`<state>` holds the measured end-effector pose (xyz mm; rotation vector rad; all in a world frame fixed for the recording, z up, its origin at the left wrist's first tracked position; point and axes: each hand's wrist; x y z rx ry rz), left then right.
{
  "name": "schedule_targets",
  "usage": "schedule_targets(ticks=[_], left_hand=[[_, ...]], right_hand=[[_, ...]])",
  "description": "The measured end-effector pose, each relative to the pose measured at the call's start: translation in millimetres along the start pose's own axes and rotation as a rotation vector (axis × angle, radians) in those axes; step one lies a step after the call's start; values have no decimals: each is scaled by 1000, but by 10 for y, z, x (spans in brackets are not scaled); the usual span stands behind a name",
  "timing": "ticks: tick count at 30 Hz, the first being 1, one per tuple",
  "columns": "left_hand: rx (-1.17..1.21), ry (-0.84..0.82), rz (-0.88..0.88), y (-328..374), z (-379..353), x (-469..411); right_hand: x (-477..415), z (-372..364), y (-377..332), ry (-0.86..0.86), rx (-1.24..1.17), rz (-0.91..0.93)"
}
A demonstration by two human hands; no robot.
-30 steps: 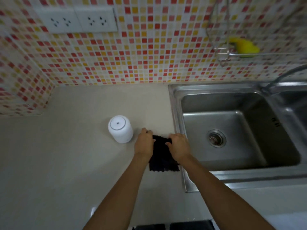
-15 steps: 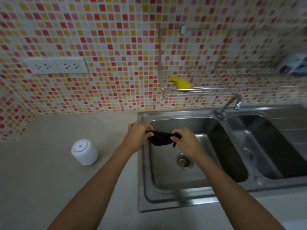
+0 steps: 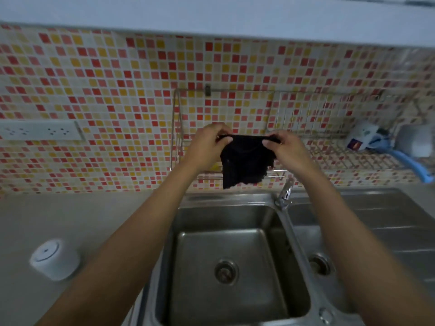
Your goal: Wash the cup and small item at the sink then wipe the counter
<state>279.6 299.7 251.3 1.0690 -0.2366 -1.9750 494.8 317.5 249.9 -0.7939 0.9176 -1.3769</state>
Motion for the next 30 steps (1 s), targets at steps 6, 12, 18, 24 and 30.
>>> schedule_targets(ticks=[6,12,18,24,30], left_hand=[[76,15,153,-207,-225,-564],[42,-82,348,-625,-571,-613],[-194,-338,338,-869,-814,-467],[-298,-542,273,-787,-833,-294],[-492,-221,164,-641,-824,-95]], right_hand=[[-684,123,-48,-24,44,-61],[-1022,-125,334,-161,239,-166],[-884,-346,625,-138,484,49],[-664,-436,637,-230,538,31],[-540,-448,551,-92,564,55]])
Point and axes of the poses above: each hand's wrist, its own x-axis away from the middle knuckle, its own z-axis out of the back of the hand, y = z × x, and after that the axes turned 10 degrees about -z, right-handed
